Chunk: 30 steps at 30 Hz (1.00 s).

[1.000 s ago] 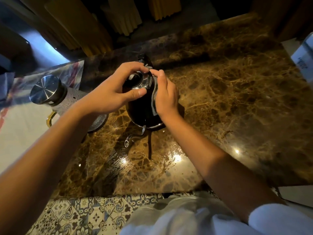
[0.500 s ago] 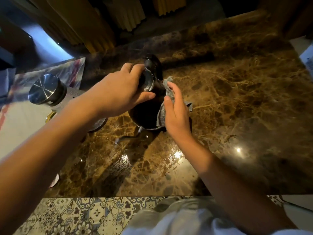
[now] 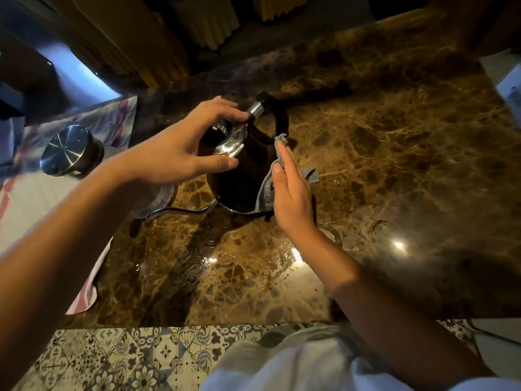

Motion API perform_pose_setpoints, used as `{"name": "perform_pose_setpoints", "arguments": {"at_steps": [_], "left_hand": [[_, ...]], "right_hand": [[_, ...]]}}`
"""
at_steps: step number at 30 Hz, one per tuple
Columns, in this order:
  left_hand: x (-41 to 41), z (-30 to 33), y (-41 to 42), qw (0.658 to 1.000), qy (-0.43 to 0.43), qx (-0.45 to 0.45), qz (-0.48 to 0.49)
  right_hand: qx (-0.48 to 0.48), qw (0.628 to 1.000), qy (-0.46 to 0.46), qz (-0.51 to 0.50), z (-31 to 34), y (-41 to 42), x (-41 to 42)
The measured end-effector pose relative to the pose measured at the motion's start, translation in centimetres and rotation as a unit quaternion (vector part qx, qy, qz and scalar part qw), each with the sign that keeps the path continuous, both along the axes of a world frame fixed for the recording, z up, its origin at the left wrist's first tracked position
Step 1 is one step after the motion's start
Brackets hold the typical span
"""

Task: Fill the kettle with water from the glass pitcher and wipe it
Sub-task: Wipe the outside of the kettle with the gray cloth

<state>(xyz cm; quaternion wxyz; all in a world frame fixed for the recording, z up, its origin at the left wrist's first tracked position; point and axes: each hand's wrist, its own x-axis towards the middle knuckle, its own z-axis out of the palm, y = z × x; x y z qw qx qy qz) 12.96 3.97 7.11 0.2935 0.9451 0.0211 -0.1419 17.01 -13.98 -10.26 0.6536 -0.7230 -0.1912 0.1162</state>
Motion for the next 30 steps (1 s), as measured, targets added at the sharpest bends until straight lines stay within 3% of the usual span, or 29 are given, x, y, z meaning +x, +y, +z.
{"name": "perform_pose_setpoints", "arguments": {"at_steps": [3,7,10,21,25,30], "left_hand": [[0.0,-0.1,-0.2,1.000,-0.003,-0.007,0.003],[0.0,-0.1,0.0,1.000,-0.008,-0.007,-0.001],[0.0,-0.1,0.2,1.000,-0.004,-0.009,-0.005],[0.1,-0.3,0.2,1.000,-0.023,-0.014,-0.006],[0.0,-0.3,-0.1,1.000,-0.021,-0.009,-0.002],[-0.1,0.0,-0.4,1.000,-0.025,-0.018,-0.002]], "right_hand": [[-0.007,0.999,0.031,-0.017,0.8,0.0,-0.5],[0.037,0.999,-0.036,-0.006,3.8,1.5,-1.2],[0.088,0.995,0.029,-0.018,5.0,1.7,0.0],[-0.069,0.996,0.062,-0.012,1.3,-1.4,0.3],[-0.074,0.992,0.097,-0.036,1.5,-1.5,0.7],[0.014,0.998,-0.009,-0.065,5.5,-0.8,0.9]]}}
